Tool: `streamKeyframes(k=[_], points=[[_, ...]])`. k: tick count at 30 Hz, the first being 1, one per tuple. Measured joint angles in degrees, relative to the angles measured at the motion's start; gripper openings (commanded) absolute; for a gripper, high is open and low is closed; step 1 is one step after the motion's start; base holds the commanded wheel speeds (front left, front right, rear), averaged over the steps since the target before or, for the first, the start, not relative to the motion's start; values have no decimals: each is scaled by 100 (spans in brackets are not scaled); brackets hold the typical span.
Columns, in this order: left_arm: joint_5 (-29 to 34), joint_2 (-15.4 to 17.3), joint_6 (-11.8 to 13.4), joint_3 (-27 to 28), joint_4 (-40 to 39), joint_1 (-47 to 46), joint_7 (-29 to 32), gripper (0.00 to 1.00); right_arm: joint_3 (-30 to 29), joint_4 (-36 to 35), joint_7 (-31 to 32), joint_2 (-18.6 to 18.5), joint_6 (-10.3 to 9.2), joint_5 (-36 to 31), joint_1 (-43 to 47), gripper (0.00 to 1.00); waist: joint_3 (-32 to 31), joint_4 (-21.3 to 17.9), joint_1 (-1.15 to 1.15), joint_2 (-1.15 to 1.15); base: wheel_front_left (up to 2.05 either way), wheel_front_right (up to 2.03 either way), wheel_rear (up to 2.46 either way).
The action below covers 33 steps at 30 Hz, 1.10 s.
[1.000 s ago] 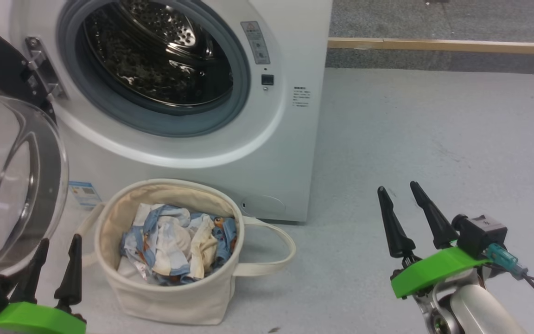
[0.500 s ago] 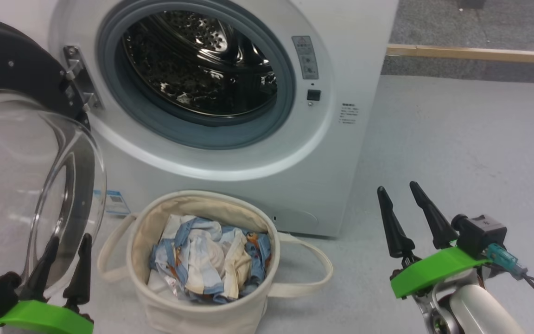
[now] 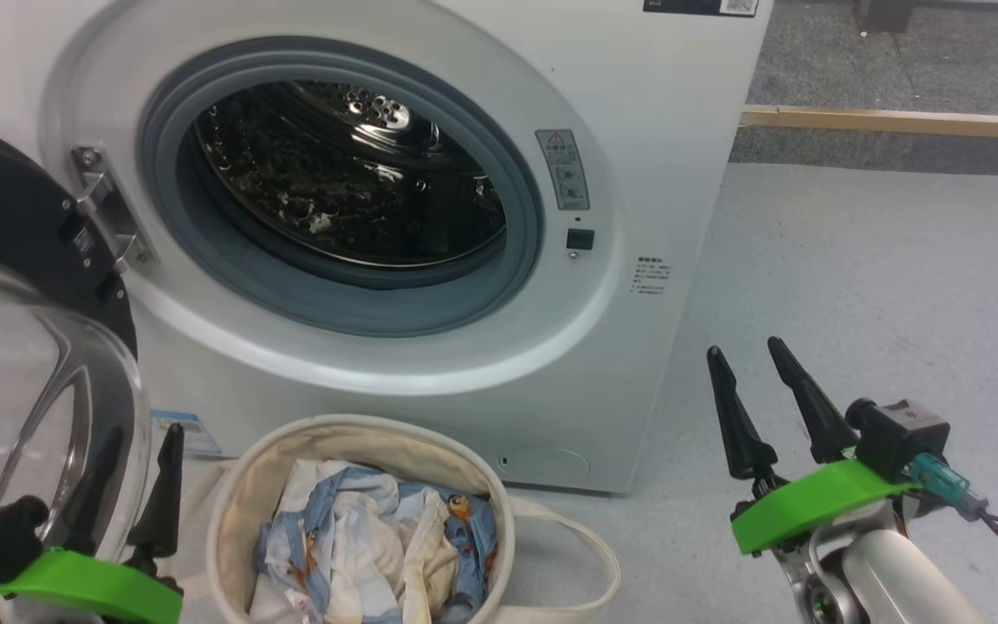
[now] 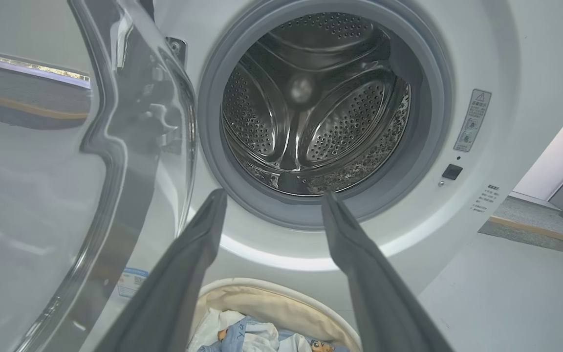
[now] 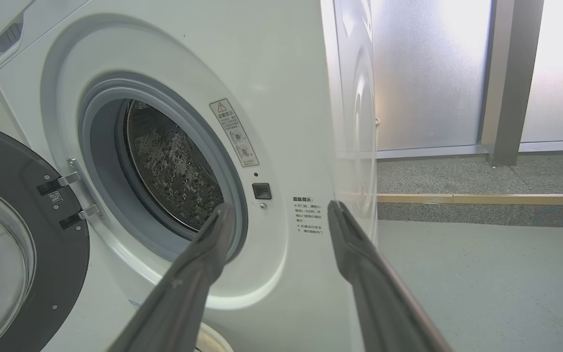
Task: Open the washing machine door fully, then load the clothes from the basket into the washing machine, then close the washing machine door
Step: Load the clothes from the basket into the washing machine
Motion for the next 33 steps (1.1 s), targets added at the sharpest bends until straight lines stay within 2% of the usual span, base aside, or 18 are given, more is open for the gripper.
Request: streamKeyframes(k=[33], points=[[265,-220,15,-65,-219,0,0,100,-77,198,0,-14,0,-118,-3,100,39,-13,-1,0,6,-6,0]])
